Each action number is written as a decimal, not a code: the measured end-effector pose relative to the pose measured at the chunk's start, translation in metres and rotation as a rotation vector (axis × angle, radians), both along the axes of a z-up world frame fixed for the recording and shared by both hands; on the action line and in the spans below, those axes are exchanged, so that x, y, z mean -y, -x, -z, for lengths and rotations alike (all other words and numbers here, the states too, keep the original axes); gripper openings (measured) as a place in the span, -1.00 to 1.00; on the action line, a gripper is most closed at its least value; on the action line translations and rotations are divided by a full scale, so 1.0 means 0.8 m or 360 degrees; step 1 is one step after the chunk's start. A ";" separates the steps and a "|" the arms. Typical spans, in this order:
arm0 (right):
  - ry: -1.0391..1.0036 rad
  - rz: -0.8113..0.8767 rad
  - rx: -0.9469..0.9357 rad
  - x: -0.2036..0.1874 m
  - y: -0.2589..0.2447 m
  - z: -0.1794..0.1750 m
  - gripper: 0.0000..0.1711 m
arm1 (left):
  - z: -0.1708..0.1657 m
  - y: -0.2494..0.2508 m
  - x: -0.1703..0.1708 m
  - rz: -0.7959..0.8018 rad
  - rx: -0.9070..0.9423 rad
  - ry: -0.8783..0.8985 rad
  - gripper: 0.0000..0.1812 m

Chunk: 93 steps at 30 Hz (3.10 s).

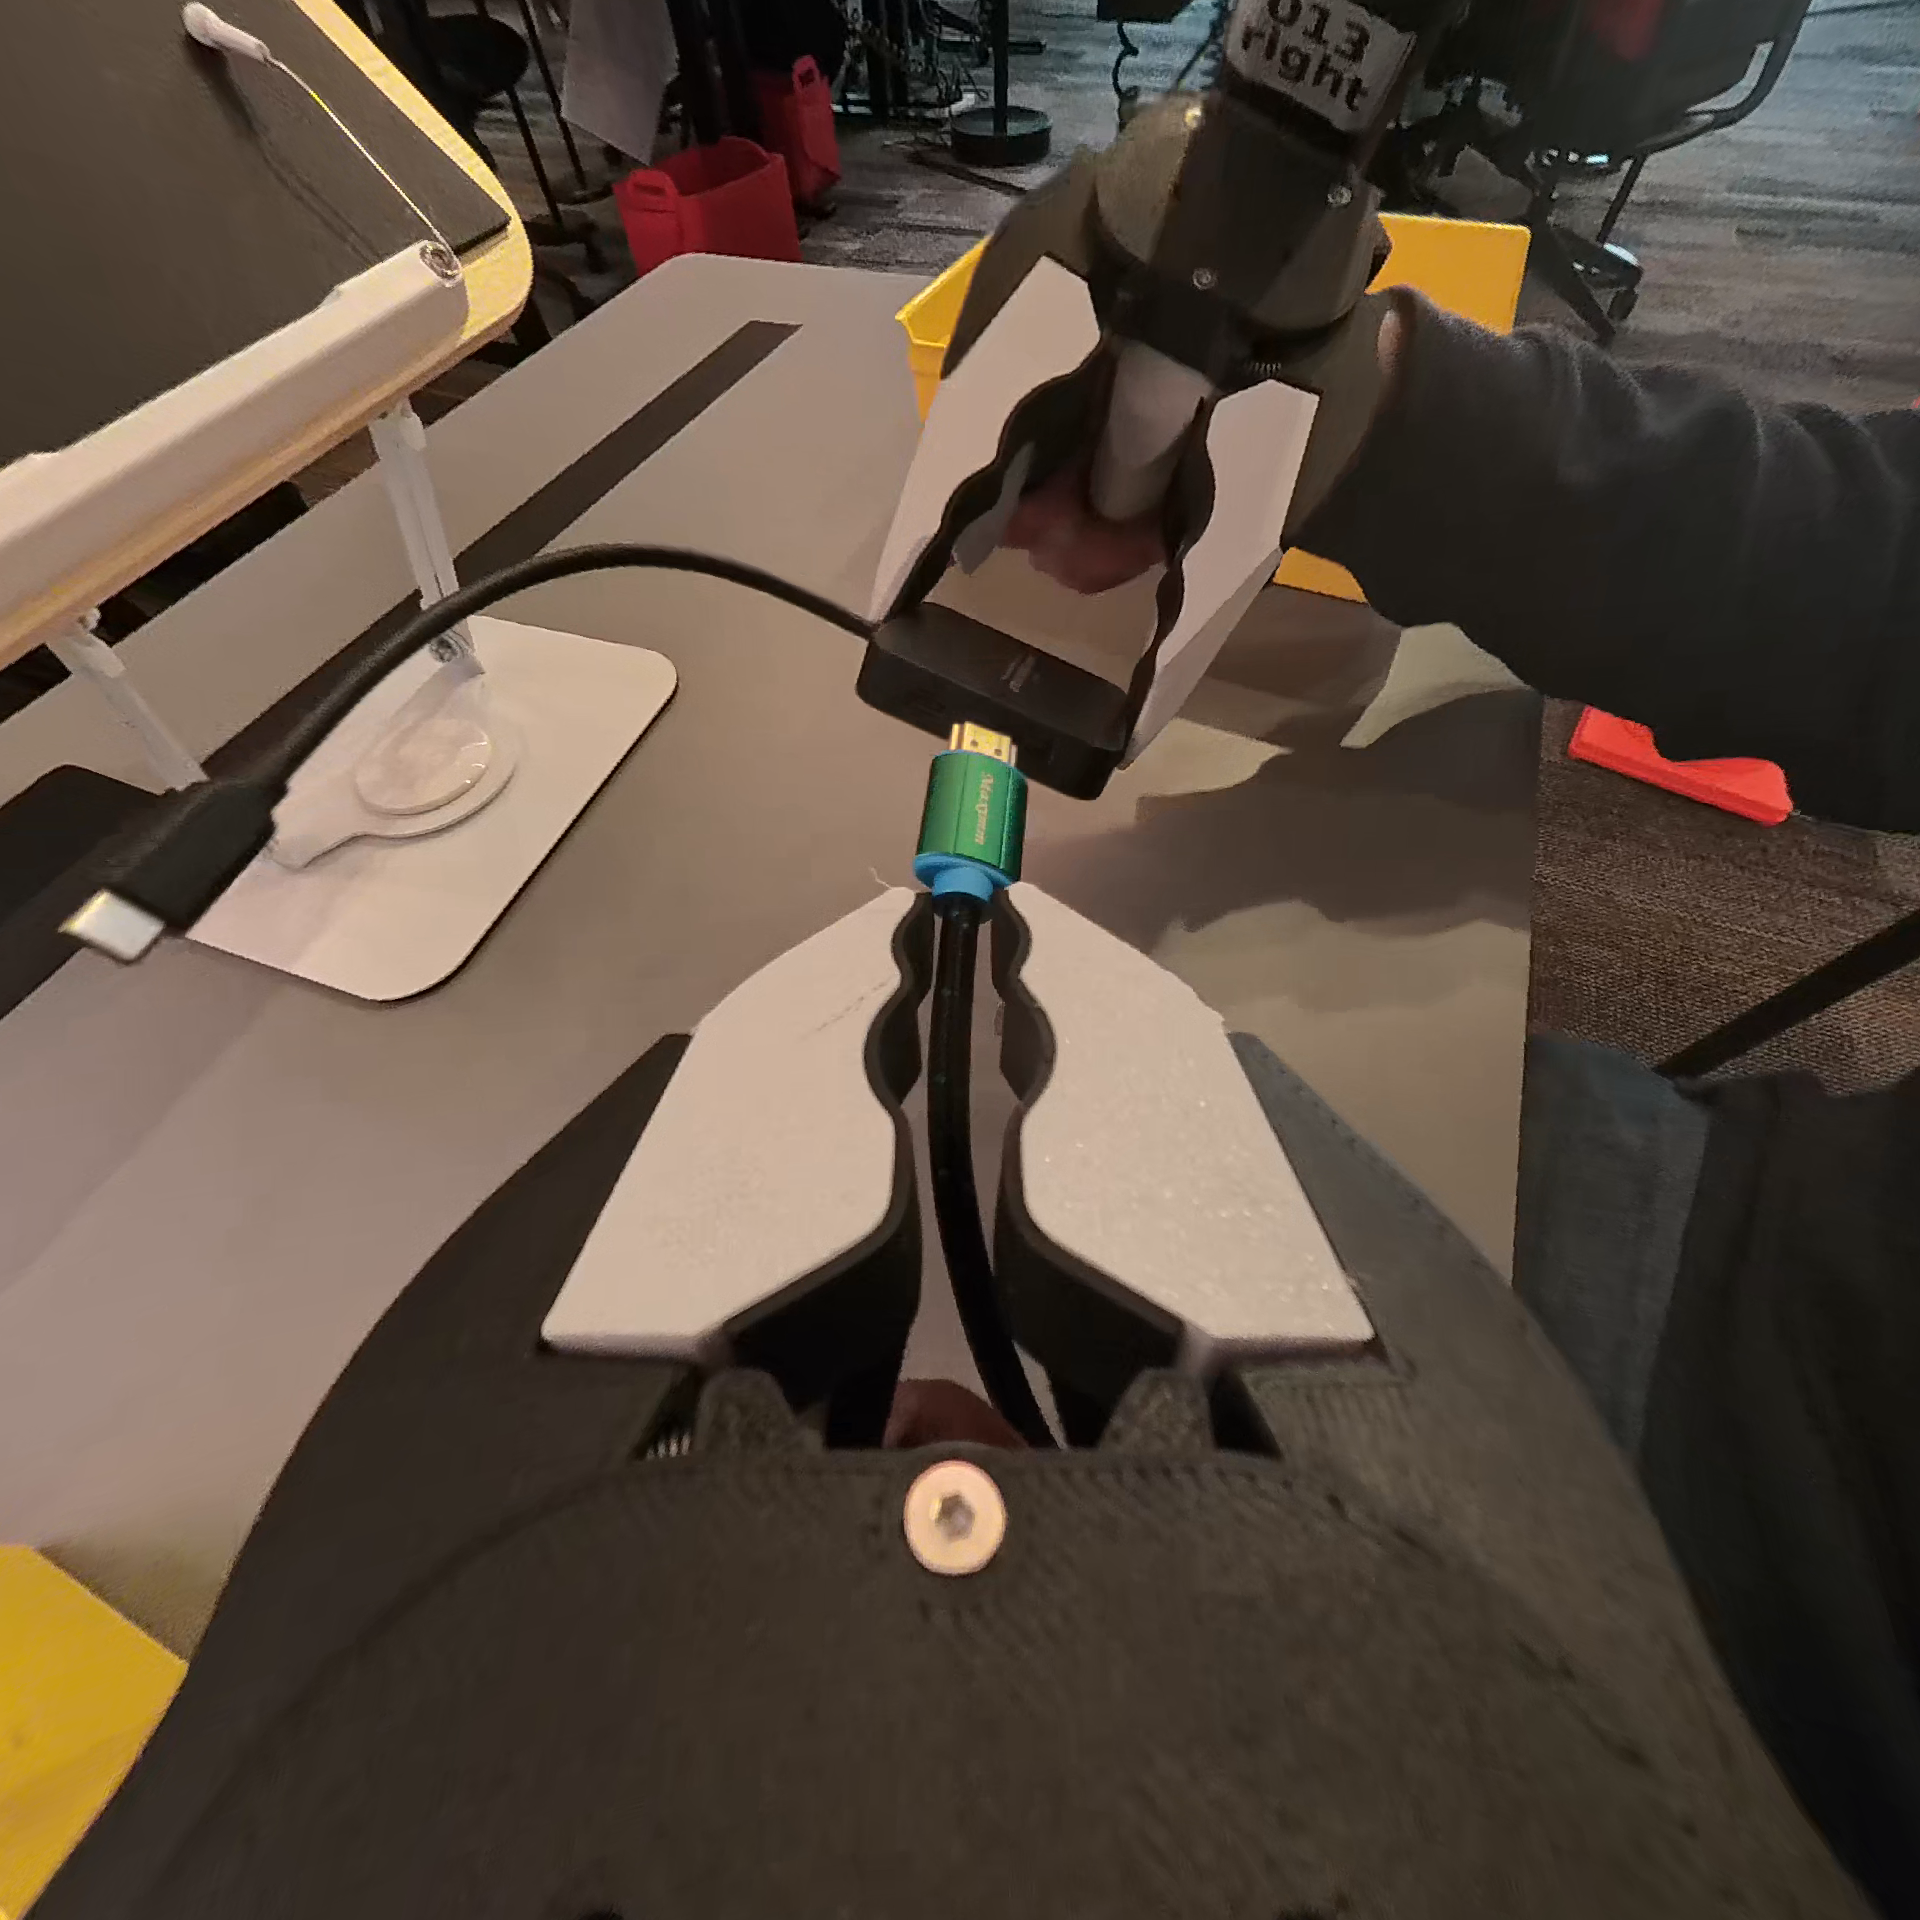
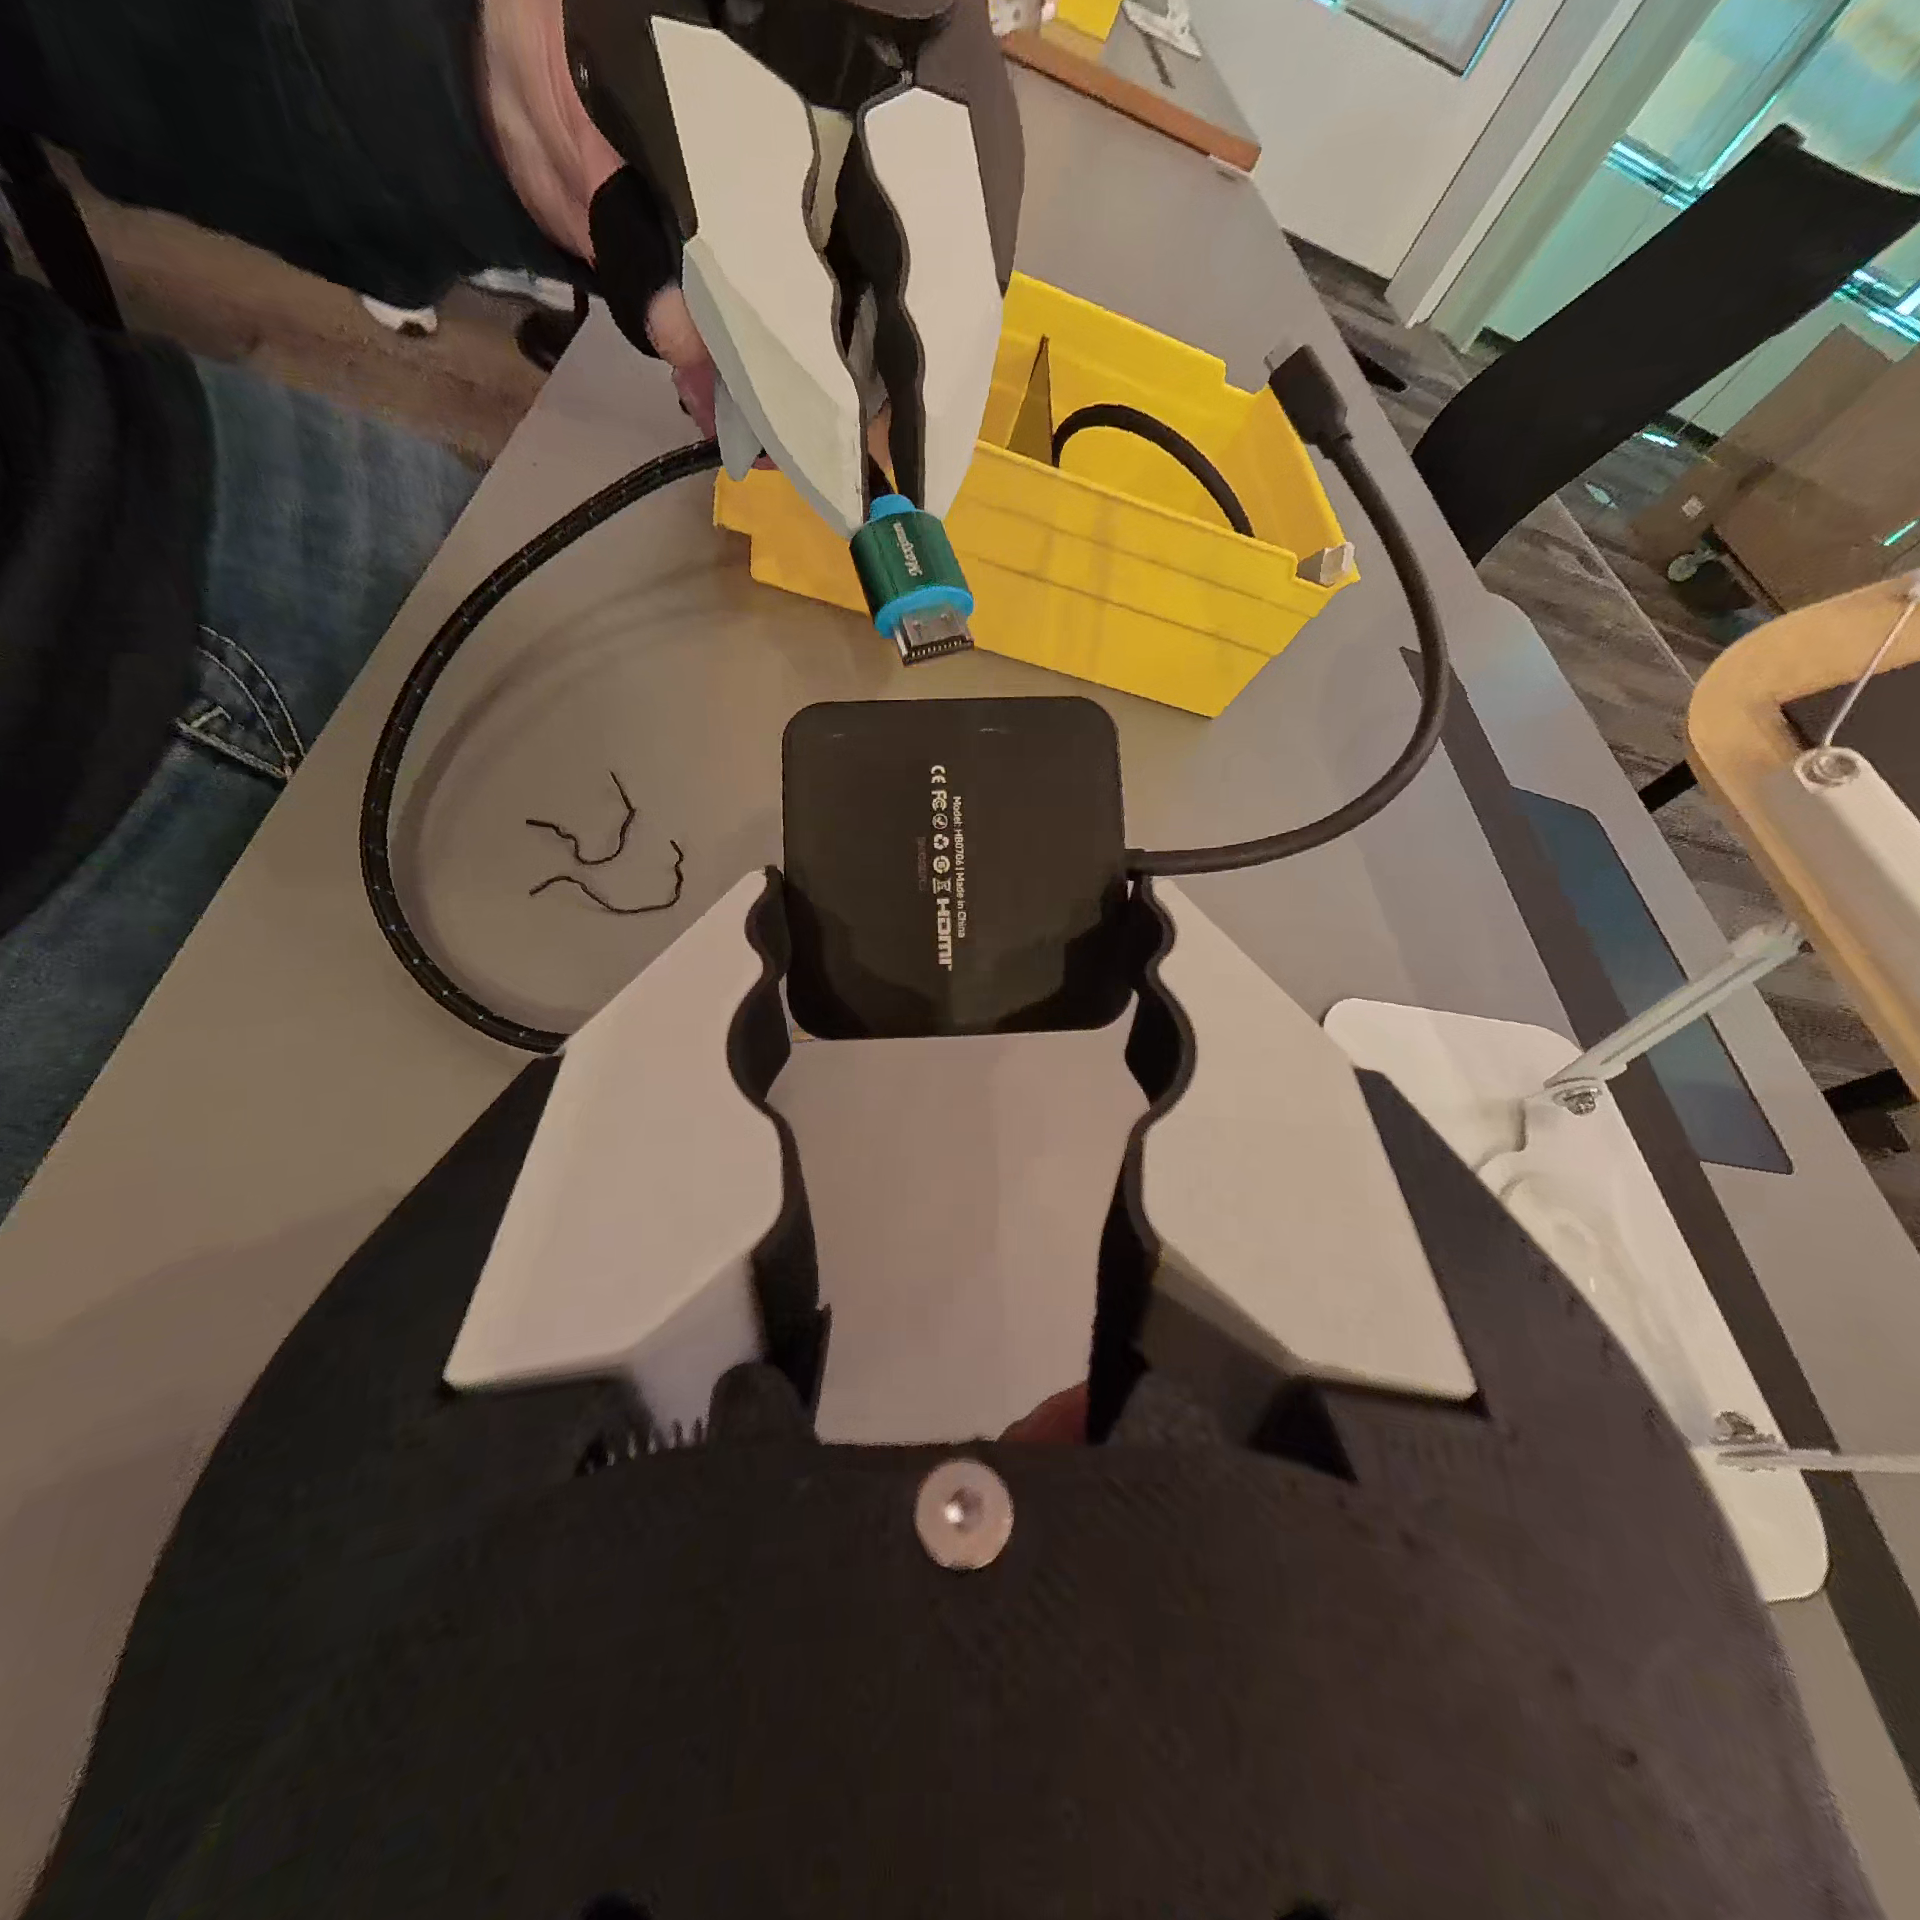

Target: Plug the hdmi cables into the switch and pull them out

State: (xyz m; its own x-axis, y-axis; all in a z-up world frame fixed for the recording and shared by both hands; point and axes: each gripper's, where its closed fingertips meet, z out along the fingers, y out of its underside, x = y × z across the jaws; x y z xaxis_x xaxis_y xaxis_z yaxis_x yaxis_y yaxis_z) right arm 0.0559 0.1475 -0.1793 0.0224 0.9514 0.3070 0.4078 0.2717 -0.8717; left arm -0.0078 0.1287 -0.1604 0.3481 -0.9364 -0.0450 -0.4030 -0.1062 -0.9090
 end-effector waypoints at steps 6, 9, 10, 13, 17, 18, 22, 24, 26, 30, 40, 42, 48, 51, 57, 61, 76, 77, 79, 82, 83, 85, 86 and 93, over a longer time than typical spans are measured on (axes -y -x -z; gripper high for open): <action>-0.0038 -0.0059 0.0104 0.000 0.011 -0.001 -0.26 | 0.011 0.000 0.002 0.0031 -0.0048 0.0020 -0.89; -0.0049 -0.0084 0.0134 0.000 0.013 -0.003 -0.26 | 0.012 0.001 0.003 0.0046 -0.0041 0.0038 -0.89; -0.0058 -0.0090 0.0153 0.000 0.013 -0.004 -0.26 | 0.013 0.002 0.003 0.0050 -0.0050 0.0040 -0.89; -0.0089 -0.0099 0.0214 -0.001 0.014 -0.004 -0.26 | 0.015 0.003 0.004 0.0059 -0.0080 0.0041 -0.89; -0.0121 -0.0092 0.0299 -0.003 0.014 -0.002 -0.26 | 0.020 0.004 0.004 0.0060 -0.0119 0.0051 -0.89; -0.0130 -0.0089 0.0322 -0.003 0.014 -0.001 -0.26 | 0.021 0.005 0.003 0.0059 -0.0131 0.0052 -0.89; -0.0185 -0.0082 0.0444 -0.005 0.013 0.006 -0.26 | 0.029 0.006 0.003 0.0050 -0.0209 0.0043 -0.89; -0.0208 -0.0080 0.0491 -0.006 0.014 0.007 -0.26 | 0.033 0.006 0.002 0.0047 -0.0236 0.0054 -0.89; -0.0228 -0.0079 0.0528 -0.006 0.014 0.009 -0.26 | 0.034 0.007 0.002 0.0047 -0.0251 0.0061 -0.89; -0.0277 -0.0071 0.0625 -0.007 0.013 0.013 -0.26 | 0.038 0.007 0.001 0.0038 -0.0281 0.0061 -0.89; -0.0223 -0.0065 0.0585 -0.008 0.017 0.012 -0.26 | 0.041 0.008 0.000 0.0032 -0.0324 0.0043 -0.89; -0.0248 -0.0061 0.0607 -0.009 0.017 0.014 -0.26 | 0.044 0.008 -0.001 0.0025 -0.0342 0.0045 -0.89; -0.0247 -0.0053 0.0584 -0.011 0.017 0.012 -0.26 | 0.042 0.008 -0.003 0.0015 -0.0311 0.0022 -0.90; -0.0243 -0.0049 0.0562 -0.011 0.016 0.012 -0.26 | 0.039 0.006 -0.002 0.0012 -0.0282 0.0007 -0.90; -0.0227 -0.0074 0.0467 -0.008 0.018 0.005 -0.26 | 0.033 0.004 -0.002 0.0026 -0.0242 -0.0021 -0.90; -0.0221 -0.0088 0.0423 -0.007 0.019 0.004 -0.26 | 0.027 0.004 -0.002 0.0037 -0.0172 -0.0035 -0.90; -0.0067 -0.0137 0.0073 -0.001 0.017 -0.018 -0.26 | -0.002 -0.002 0.003 0.0093 0.0209 -0.0051 -0.90; -0.0067 -0.0139 0.0067 -0.001 0.017 -0.018 -0.26 | -0.003 -0.002 0.003 0.0093 0.0224 -0.0057 -0.90; -0.0065 -0.0146 0.0055 0.000 0.017 -0.019 -0.26 | -0.005 -0.003 0.003 0.0099 0.0248 -0.0064 -0.90; -0.0053 -0.0151 0.0035 0.001 0.018 -0.021 -0.26 | -0.007 -0.003 0.004 0.0095 0.0256 -0.0091 -0.90; -0.0047 -0.0153 0.0025 0.001 0.017 -0.021 -0.26 | -0.007 -0.003 0.004 0.0093 0.0261 -0.0095 -0.90; -0.0033 -0.0156 0.0009 0.001 0.017 -0.022 -0.27 | -0.007 -0.003 0.004 0.0094 0.0277 -0.0093 -0.90; -0.0030 -0.0155 0.0010 0.001 0.017 -0.021 -0.26 | -0.006 -0.003 0.004 0.0094 0.0271 -0.0101 -0.90; -0.0008 -0.0155 -0.0009 0.003 0.020 -0.020 -0.27 | 0.000 -0.005 0.004 0.0088 0.0271 -0.0115 -0.90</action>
State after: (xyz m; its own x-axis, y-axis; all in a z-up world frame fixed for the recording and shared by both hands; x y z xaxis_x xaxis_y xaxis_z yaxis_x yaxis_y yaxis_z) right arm 0.0401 0.1454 -0.1635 -0.0682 0.9476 0.3121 0.3742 0.3143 -0.8725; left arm -0.0037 0.1251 -0.1600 0.3045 -0.9508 -0.0575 -0.2459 -0.0202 -0.9691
